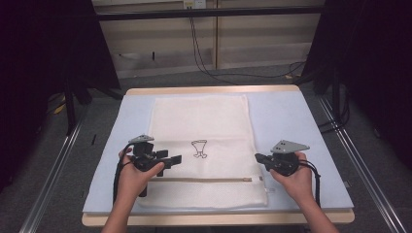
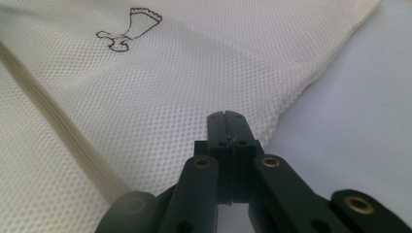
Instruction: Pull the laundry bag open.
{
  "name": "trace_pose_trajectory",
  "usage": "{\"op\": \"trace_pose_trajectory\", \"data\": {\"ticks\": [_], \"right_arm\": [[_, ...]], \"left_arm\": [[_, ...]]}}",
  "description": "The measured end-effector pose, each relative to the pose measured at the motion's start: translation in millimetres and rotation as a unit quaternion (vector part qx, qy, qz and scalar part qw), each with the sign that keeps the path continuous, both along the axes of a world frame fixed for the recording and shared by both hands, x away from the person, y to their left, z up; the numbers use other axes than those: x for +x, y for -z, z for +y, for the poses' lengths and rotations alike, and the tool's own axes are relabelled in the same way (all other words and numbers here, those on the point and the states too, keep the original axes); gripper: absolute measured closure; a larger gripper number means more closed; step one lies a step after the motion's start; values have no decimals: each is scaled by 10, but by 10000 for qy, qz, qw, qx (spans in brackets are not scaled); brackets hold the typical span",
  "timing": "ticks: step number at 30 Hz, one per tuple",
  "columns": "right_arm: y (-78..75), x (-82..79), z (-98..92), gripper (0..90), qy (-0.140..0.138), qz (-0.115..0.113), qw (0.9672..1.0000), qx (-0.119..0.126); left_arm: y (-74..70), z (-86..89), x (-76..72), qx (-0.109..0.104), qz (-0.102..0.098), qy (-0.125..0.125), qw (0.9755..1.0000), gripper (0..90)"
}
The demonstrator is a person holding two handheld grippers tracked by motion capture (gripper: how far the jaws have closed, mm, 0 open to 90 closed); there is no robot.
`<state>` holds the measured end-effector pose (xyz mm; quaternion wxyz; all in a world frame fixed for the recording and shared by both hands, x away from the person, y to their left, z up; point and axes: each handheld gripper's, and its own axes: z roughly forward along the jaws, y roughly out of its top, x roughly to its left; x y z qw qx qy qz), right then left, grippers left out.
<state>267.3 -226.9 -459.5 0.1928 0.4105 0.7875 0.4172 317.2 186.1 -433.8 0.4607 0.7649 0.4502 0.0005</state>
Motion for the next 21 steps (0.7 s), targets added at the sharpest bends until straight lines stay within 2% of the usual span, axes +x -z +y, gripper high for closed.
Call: {"op": "trace_pose_trajectory", "data": {"ticks": [5,8,10,12,14,17,21], "right_arm": [[8,-77,-65,900,-28,-38,10000,44],[5,-123,-88,900,-22,-17,10000,-8],[12,-162,-90,890,-77,52,9999,-88],[17,-186,-85,891,-155,88,9998,-122],[5,-220,-70,900,-174,73,9996,-201],[-6,-253,-57,900,-226,-10,9995,-235],[2,-290,-40,900,-275,13,9991,-316]], "left_arm": [[6,-181,11,-51,42,275,9996,262],[5,-300,14,-224,83,458,9987,280],[5,-364,14,-261,109,521,9982,264],[2,-422,9,-344,123,579,9977,299],[-3,-478,8,-390,202,627,9971,302],[-7,-551,12,-633,367,666,9951,317],[0,-653,11,-593,480,775,9941,355]]}}
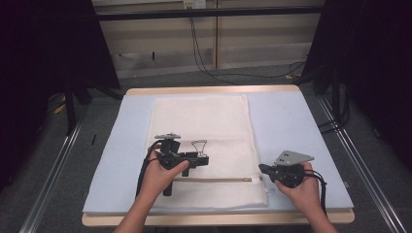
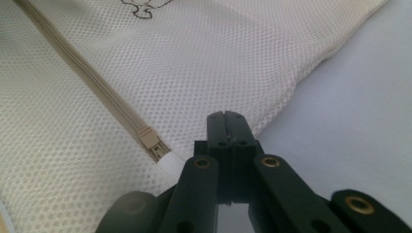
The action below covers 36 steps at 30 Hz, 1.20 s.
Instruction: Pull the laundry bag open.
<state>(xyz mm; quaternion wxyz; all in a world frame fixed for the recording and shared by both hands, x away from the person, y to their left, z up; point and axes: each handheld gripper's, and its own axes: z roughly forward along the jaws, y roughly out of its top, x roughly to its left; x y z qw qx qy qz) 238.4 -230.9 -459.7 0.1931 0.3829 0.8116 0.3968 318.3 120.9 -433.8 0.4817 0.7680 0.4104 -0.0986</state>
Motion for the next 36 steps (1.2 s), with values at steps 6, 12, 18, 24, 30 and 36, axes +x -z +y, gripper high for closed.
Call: {"op": "trace_pose_trajectory", "data": {"ticks": [6,12,18,24,30,36], "right_arm": [[16,-27,13,900,-37,132,9999,66],[46,-45,35,900,-98,139,9999,25],[75,-113,25,900,-154,165,9997,23],[100,-109,72,900,-248,128,9996,21],[152,-91,99,900,-288,194,9994,-33],[181,-85,122,900,-305,252,9992,-72]], "left_arm": [[3,-145,-24,62,57,101,9999,387],[31,-333,-72,104,235,345,9991,413],[118,-562,-111,330,391,495,9975,458],[174,-751,-124,369,527,582,9962,514],[271,-946,-161,472,731,604,9944,566],[324,-1058,-156,491,993,639,9918,665]]}}
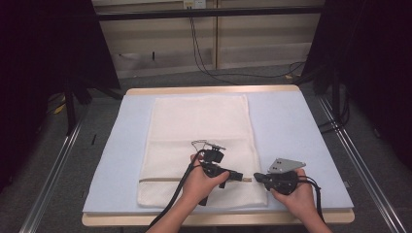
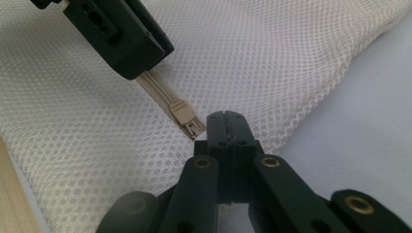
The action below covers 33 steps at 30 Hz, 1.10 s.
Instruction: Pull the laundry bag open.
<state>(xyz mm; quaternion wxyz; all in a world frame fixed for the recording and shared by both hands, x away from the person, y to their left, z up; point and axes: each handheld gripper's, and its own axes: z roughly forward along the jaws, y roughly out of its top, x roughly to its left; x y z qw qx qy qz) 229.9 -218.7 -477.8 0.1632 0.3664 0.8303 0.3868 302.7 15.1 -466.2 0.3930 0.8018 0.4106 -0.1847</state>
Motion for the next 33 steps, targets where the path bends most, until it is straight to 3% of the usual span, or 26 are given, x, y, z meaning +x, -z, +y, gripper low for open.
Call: {"op": "trace_pose_trajectory", "data": {"ticks": [12,16,23,26,30,33], "right_arm": [[38,5,18,900,63,121,9999,-40],[44,10,9,900,67,139,9999,-2],[54,8,-3,900,82,158,9998,55],[57,10,-8,900,103,179,9998,85],[59,6,-3,900,72,144,9998,66],[63,2,0,900,90,129,9999,68]], "left_arm": [[114,-185,12,169,211,-100,9996,705],[148,-263,-13,82,391,-147,9991,735],[195,-307,-5,104,421,-234,9988,821],[204,-340,-17,-30,557,-382,9977,847],[207,-326,-1,70,496,-310,9983,856],[197,-328,-12,-6,567,-324,9979,867]]}}
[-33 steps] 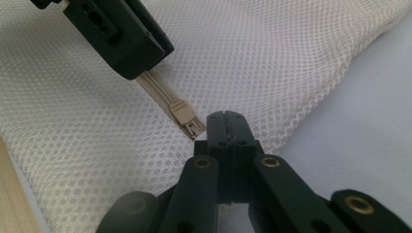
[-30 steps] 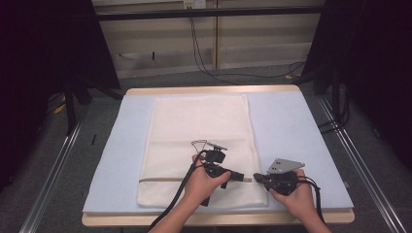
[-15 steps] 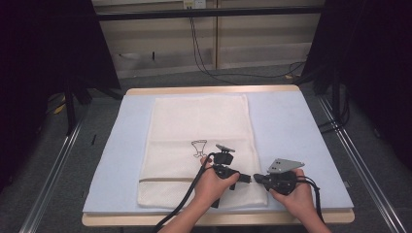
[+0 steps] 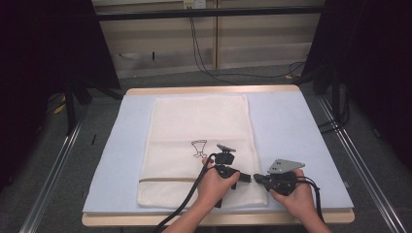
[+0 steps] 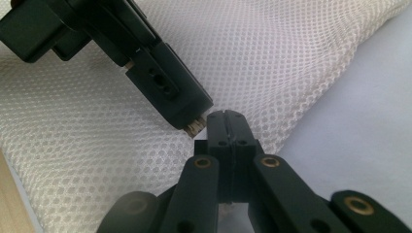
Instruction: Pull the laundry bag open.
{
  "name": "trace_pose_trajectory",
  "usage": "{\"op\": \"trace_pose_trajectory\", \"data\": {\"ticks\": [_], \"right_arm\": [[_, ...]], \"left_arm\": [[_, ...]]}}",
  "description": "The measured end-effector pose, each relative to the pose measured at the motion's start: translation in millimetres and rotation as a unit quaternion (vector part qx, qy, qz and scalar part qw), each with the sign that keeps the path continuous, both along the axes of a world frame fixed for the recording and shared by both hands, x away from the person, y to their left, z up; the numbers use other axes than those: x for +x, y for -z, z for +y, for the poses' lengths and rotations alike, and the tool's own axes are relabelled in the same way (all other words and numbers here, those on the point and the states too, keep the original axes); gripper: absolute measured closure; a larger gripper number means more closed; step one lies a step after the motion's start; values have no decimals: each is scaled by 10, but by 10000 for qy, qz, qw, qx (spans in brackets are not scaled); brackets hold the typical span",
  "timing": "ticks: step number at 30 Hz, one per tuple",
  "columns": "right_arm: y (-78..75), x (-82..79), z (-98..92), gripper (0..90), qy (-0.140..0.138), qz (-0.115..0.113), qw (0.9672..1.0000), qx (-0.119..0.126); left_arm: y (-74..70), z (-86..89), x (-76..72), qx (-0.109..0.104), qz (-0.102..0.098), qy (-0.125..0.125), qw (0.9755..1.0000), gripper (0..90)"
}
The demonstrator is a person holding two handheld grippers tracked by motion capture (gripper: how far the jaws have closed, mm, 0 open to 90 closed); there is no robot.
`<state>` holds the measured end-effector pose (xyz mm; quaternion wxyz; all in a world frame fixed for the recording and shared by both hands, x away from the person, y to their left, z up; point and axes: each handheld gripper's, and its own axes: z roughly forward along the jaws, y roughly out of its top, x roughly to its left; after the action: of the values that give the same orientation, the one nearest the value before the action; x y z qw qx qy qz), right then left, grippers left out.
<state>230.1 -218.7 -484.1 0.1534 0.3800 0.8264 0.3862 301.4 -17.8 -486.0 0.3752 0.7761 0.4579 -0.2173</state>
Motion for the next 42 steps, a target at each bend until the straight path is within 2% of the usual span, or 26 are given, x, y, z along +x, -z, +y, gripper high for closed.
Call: {"op": "trace_pose_trajectory", "data": {"ticks": [6,9,15,16,17,18,21,23,24,30,32,33,35,38,42], "right_arm": [[5,-9,6,900,-46,-79,9999,-62],[2,-3,2,900,-67,-43,10000,-48],[-2,5,0,900,-103,-30,9999,-70],[-2,5,0,900,-101,-31,9999,-72],[-2,7,2,900,-110,-40,9999,-75],[-3,6,2,900,-107,-33,9999,-73],[-2,8,1,900,-108,-31,9999,-74],[-2,9,1,900,-109,-38,9999,-68],[-3,8,1,900,-109,-27,9999,-70],[-3,9,0,900,-90,-27,9999,-68],[-2,10,1,900,-112,-33,9999,-67],[-2,10,1,900,-113,-32,9999,-68],[-4,7,0,900,-96,-21,9999,-75],[-4,10,2,900,-84,-19,9999,-77],[-3,13,3,900,-106,-25,9999,-65]], "left_arm": [[-1,21,1,-36,26,-27,10000,872],[-21,45,9,2,32,-4,10000,873],[-50,104,17,-63,105,-39,9999,873],[-52,124,26,4,40,3,10000,873],[-52,128,24,-16,8,-8,10000,873],[-56,131,19,-34,78,-23,10000,873],[-51,152,27,-58,54,-29,10000,873],[-55,166,35,-124,123,-41,9998,873],[-59,183,42,-72,112,-33,9999,873],[-68,234,54,-94,124,-25,9999,873],[-62,244,59,-151,191,-42,9997,873],[-61,254,64,-101,157,-31,9998,873],[-55,269,70,-190,243,-60,9995,873],[-62,313,80,-170,233,-126,9995,874],[-82,366,85,-169,326,-138,9992,873]]}}
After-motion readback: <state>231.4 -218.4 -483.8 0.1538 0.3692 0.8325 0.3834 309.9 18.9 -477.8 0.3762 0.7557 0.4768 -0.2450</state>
